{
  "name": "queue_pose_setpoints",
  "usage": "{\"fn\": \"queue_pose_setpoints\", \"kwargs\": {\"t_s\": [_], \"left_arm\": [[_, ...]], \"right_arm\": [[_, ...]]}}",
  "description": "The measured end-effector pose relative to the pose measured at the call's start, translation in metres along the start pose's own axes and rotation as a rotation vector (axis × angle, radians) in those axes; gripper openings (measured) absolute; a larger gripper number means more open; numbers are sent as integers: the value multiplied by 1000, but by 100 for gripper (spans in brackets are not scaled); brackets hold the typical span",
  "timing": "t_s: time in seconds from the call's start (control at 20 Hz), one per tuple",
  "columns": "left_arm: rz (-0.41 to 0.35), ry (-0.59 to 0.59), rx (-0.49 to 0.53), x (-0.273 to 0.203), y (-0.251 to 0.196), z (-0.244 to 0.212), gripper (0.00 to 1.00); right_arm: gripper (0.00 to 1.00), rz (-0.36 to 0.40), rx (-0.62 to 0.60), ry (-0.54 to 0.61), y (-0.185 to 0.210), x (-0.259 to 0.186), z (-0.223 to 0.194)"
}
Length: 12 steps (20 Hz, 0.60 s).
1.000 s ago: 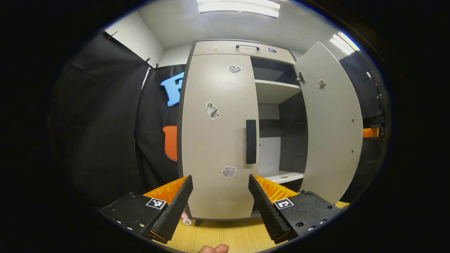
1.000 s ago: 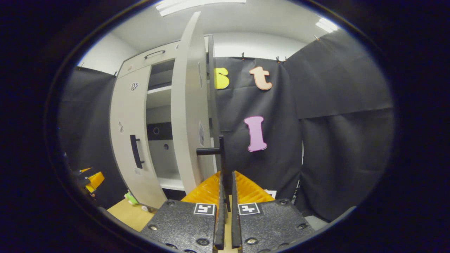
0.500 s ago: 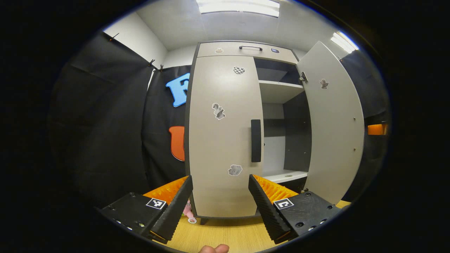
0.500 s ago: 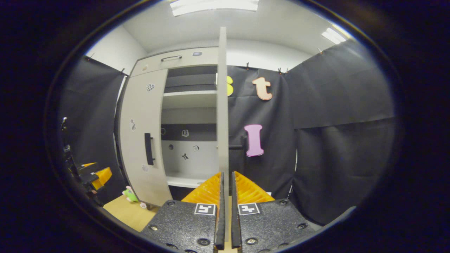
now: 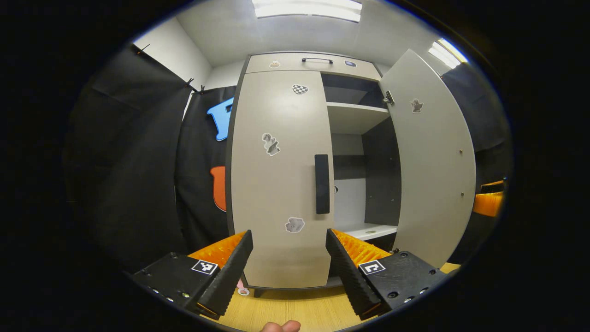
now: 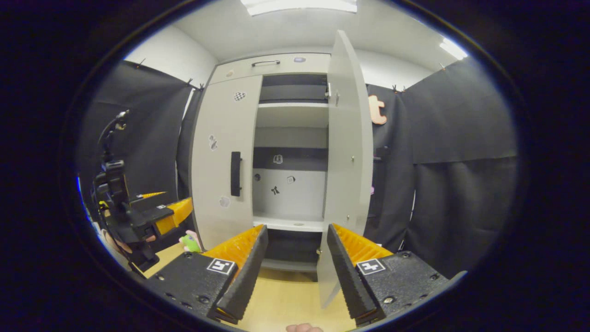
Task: Open the right door of the double-door shoe cabinet with the right hand, and open the left door with the left hand.
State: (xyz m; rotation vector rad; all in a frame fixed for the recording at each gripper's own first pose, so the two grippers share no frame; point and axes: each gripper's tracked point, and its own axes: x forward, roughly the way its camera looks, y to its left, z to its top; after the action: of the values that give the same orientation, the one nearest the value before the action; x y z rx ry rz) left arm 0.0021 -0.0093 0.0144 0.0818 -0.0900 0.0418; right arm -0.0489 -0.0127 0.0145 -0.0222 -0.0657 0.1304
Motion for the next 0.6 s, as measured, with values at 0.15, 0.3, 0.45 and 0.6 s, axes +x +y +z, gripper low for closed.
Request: {"fn": "queue_pose_setpoints", "kwargs": {"t_s": [0.15, 0.3, 0.45, 0.6], "left_arm": [[-55, -15, -23, 24, -21, 12, 95], [-89, -28, -53, 58, -36, 30, 95], [-72, -78, -50, 95, -39, 50, 95], [-61, -67, 18, 123, -45, 55, 95]], "right_arm": [[99, 33, 31, 37, 8, 1, -17], [100, 64, 79, 73, 11, -2, -31], [100, 60, 108, 98, 4, -6, -41], [100, 33, 123, 103, -8, -11, -47]]}}
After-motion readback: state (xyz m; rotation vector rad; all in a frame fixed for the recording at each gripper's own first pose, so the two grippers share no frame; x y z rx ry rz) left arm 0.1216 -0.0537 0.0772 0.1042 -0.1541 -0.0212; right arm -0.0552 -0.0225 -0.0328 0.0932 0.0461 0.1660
